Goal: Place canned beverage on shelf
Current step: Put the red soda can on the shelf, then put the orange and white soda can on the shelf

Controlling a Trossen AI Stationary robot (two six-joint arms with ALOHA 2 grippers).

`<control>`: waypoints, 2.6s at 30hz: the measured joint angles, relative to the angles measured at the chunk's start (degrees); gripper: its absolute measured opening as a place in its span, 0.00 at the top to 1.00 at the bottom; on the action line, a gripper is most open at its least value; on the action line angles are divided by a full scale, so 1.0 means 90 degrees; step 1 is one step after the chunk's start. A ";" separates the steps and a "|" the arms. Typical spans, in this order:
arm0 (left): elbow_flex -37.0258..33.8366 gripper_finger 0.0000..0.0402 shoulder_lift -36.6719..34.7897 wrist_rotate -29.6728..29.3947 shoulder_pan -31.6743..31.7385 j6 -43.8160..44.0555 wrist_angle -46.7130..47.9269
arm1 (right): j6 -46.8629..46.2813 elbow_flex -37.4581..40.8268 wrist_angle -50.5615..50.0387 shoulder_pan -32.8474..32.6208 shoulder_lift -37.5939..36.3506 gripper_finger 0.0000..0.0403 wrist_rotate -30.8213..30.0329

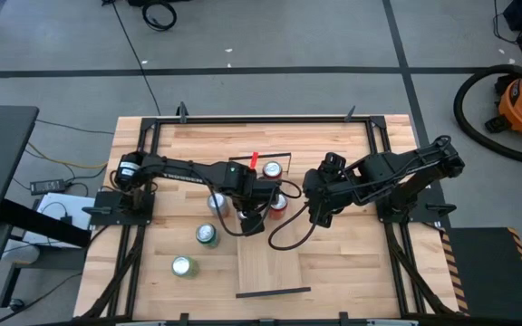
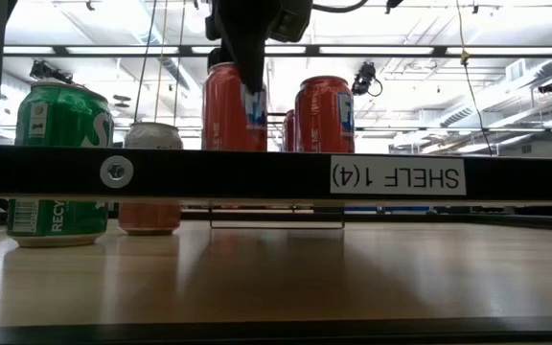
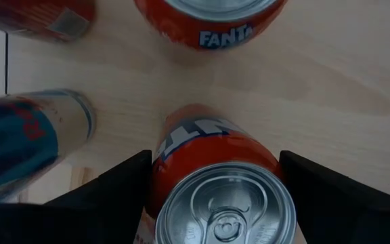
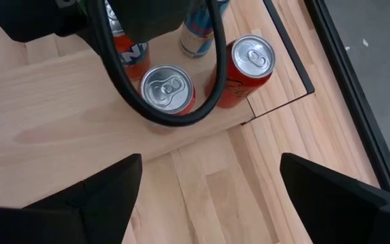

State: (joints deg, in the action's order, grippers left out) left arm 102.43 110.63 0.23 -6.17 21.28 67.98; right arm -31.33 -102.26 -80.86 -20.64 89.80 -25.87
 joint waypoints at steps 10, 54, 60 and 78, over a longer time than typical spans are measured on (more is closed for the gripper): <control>-0.0036 0.21 -0.0005 -0.0017 -0.0005 0.0044 -0.0060 | 0.0043 0.0000 0.0059 0.0000 0.0000 0.10 -0.0002; 0.1528 0.03 -0.0649 -0.0903 -0.0588 0.0430 0.2327 | -0.0021 0.0001 0.0263 -0.0008 0.0002 0.10 -0.0029; 0.1078 0.03 -0.1217 -0.1075 -0.0952 0.1064 0.2358 | -0.0049 0.0002 0.0253 -0.0039 0.0002 0.10 -0.0155; -0.1921 0.03 -0.2532 -0.1007 -0.0454 -0.0369 0.0793 | -0.0014 0.0002 0.0325 -0.0039 0.0002 0.10 -0.0224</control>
State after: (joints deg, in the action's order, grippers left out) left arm 85.14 87.84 -8.83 -10.26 17.96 75.12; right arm -31.46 -102.24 -77.94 -20.99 89.82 -27.88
